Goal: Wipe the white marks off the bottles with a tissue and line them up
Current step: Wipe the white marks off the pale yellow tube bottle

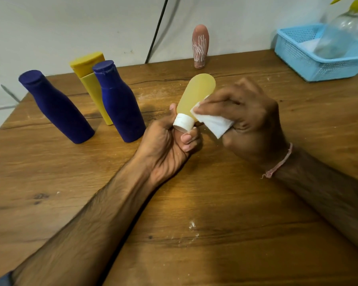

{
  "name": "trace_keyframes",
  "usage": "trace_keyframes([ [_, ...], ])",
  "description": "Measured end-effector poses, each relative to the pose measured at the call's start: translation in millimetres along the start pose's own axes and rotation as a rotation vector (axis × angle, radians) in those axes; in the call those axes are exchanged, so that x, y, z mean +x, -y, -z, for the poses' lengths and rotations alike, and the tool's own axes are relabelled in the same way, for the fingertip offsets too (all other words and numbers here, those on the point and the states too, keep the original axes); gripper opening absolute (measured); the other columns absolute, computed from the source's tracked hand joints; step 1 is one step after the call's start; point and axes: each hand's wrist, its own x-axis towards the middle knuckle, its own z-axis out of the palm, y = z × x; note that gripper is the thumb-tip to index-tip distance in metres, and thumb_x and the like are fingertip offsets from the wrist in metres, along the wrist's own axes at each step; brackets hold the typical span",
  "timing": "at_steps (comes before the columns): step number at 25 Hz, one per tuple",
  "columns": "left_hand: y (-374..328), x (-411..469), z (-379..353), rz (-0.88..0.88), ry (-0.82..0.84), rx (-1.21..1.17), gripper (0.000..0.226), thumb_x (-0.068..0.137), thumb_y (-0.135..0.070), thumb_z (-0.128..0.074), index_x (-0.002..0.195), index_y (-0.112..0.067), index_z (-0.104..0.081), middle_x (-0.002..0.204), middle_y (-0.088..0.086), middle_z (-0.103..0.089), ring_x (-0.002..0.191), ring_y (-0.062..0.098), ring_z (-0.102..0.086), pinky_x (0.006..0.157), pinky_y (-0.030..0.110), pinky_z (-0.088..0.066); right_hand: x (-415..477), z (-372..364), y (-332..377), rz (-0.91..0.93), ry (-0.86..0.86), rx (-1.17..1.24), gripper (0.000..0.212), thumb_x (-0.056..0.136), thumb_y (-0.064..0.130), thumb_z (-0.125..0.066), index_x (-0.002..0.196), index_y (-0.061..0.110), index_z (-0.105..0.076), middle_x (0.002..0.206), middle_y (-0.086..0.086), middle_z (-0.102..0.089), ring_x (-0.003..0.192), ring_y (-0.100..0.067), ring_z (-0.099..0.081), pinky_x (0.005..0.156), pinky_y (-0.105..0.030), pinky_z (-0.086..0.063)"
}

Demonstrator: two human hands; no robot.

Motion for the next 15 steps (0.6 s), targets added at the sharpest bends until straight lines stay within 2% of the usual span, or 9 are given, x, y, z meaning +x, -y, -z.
trace_keyframes([
  [2,-0.2,0.1,-0.5,-0.008,-0.026,-0.027,0.029,0.104,-0.011,-0.034,0.129,-0.025,-0.042,0.078,0.007,-0.049,0.051,0.012,-0.045,0.046,0.022,-0.034,0.6,0.1,-1.8,-0.102,-0.060,-0.050,0.025,0.084,0.009,-0.071,0.108,0.006,-0.079,0.103,-0.012,-0.074,0.089,-0.034,-0.061,0.069,-0.037,-0.046],
  [4,-0.6,-1.2,-1.6,-0.019,-0.038,-0.002,0.034,0.106,-0.011,-0.031,0.124,-0.029,-0.054,0.085,0.008,-0.052,0.055,0.013,-0.046,0.051,0.024,-0.036,0.4,-1.2,0.2,-0.081,-0.050,-0.021,0.024,0.085,0.010,-0.071,0.107,0.006,-0.078,0.103,-0.012,-0.074,0.089,-0.034,-0.062,0.071,-0.036,-0.045],
  [6,0.5,-0.9,0.3,-0.020,0.007,0.022,0.046,0.109,-0.015,-0.030,0.108,-0.023,-0.075,0.097,0.012,-0.056,0.072,0.018,-0.054,0.073,0.031,-0.047,-1.2,-1.7,2.5,0.025,0.024,0.046,0.022,0.086,0.011,-0.072,0.106,0.005,-0.079,0.103,-0.013,-0.074,0.089,-0.036,-0.063,0.072,-0.038,-0.046],
  [7,1.3,-1.2,0.3,-0.011,0.050,0.030,0.045,0.110,-0.018,-0.031,0.109,-0.017,-0.076,0.106,0.016,-0.056,0.084,0.022,-0.056,0.089,0.037,-0.047,-0.9,-1.8,3.0,0.044,0.038,0.052,0.021,0.088,0.013,-0.073,0.106,0.005,-0.078,0.104,-0.013,-0.074,0.090,-0.036,-0.063,0.073,-0.040,-0.047],
  [8,1.0,-1.3,-0.6,0.002,0.079,0.041,0.040,0.111,-0.021,-0.031,0.116,-0.013,-0.070,0.112,0.018,-0.055,0.089,0.024,-0.058,0.094,0.039,-0.048,-1.0,-1.6,0.9,0.008,0.022,0.037,0.021,0.090,0.017,-0.072,0.108,0.006,-0.078,0.105,-0.013,-0.074,0.091,-0.035,-0.064,0.073,-0.041,-0.048],
  [9,0.6,-2.9,-3.5,0.014,0.088,0.075,0.037,0.112,-0.024,-0.032,0.119,-0.011,-0.065,0.111,0.019,-0.057,0.082,0.023,-0.061,0.083,0.036,-0.054,-0.6,-0.9,-1.8,-0.064,-0.014,0.007,0.022,0.092,0.020,-0.072,0.110,0.007,-0.077,0.105,-0.012,-0.074,0.092,-0.034,-0.064,0.073,-0.041,-0.050],
  [11,2.0,-4.1,-5.7,0.013,0.051,0.153,0.042,0.113,-0.030,-0.032,0.111,-0.012,-0.070,0.100,0.018,-0.064,0.064,0.018,-0.062,0.058,0.028,-0.055,-0.2,-2.2,-5.0,-0.201,-0.080,-0.034,0.022,0.091,0.015,-0.072,0.112,0.008,-0.076,0.105,-0.012,-0.074,0.095,-0.030,-0.066,0.075,-0.040,-0.053],
  [13,1.5,-5.2,-8.1,0.001,0.055,0.176,0.041,0.111,-0.036,-0.035,0.119,-0.007,-0.063,0.098,0.019,-0.067,0.068,0.019,-0.066,0.061,0.028,-0.059,-0.1,-3.8,-4.4,-0.262,-0.110,-0.016,0.022,0.090,0.011,-0.072,0.112,0.008,-0.076,0.103,-0.011,-0.075,0.095,-0.026,-0.067,0.077,-0.035,-0.054],
  [15,0.0,-5.6,-9.5,0.016,0.077,0.143,0.047,0.109,-0.037,-0.040,0.137,-0.001,-0.049,0.104,0.020,-0.068,0.077,0.020,-0.066,0.069,0.029,-0.060,0.5,-1.7,-2.8,-0.311,-0.166,0.047,0.020,0.092,0.011,-0.071,0.111,0.006,-0.076,0.103,-0.010,-0.075,0.096,-0.020,-0.068,0.080,-0.029,-0.056],
])
